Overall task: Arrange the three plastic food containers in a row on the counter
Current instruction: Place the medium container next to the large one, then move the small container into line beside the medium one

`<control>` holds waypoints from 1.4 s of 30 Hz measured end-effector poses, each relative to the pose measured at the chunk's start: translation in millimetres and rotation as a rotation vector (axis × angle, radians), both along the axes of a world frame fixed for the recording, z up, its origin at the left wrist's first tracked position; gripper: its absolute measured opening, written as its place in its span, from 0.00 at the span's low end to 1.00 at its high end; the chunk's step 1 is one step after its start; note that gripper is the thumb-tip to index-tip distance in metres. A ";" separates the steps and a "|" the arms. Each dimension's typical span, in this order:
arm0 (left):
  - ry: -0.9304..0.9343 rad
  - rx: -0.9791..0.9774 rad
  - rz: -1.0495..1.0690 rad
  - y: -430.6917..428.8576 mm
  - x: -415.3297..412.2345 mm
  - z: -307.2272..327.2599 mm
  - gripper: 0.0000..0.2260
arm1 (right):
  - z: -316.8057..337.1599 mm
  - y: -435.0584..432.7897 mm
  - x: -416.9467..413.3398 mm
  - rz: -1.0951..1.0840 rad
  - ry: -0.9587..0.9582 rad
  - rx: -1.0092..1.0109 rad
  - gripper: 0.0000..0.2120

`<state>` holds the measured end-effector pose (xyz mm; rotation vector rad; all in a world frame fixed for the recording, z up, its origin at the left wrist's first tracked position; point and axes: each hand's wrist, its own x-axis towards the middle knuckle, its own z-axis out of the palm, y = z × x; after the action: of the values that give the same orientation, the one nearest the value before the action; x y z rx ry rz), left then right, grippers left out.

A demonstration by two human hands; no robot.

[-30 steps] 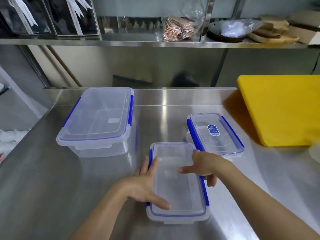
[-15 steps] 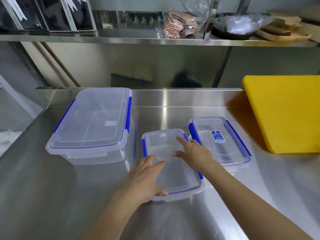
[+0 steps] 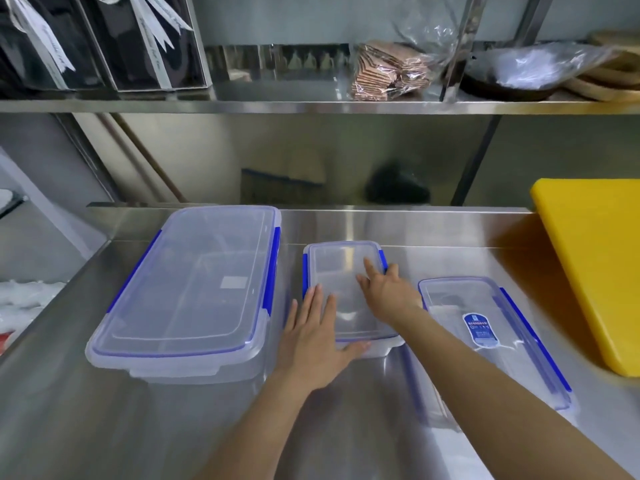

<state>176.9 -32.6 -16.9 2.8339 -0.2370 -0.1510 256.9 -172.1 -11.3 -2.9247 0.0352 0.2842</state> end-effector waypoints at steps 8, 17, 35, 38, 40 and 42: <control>0.066 -0.113 -0.011 9.0 46.1 -7.0 0.36 | -8.4 0.1 44.7 0.031 -0.018 -0.018 0.24; -0.013 -0.025 0.034 -6.9 45.2 3.1 0.28 | 11.2 -18.5 32.1 -0.085 -0.108 0.120 0.25; 0.266 -0.125 -0.171 -129.4 -60.9 13.0 0.63 | 50.4 -184.7 -106.6 0.241 0.408 0.122 0.50; 0.203 -0.123 -0.181 -134.2 -59.7 8.7 0.52 | 44.8 -184.5 -103.9 0.316 0.511 -0.016 0.59; 0.156 -0.142 -0.187 -136.1 -55.5 5.1 0.47 | 35.7 -183.9 -98.1 0.336 0.513 -0.100 0.63; 0.149 -0.162 -0.197 -136.7 -48.6 1.6 0.46 | 27.9 -184.3 -93.3 0.350 0.455 -0.141 0.63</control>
<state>128.3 -169.2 -15.3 2.6194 -0.4727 -0.3664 163.6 -356.4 16.5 -2.9199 -0.4062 1.0322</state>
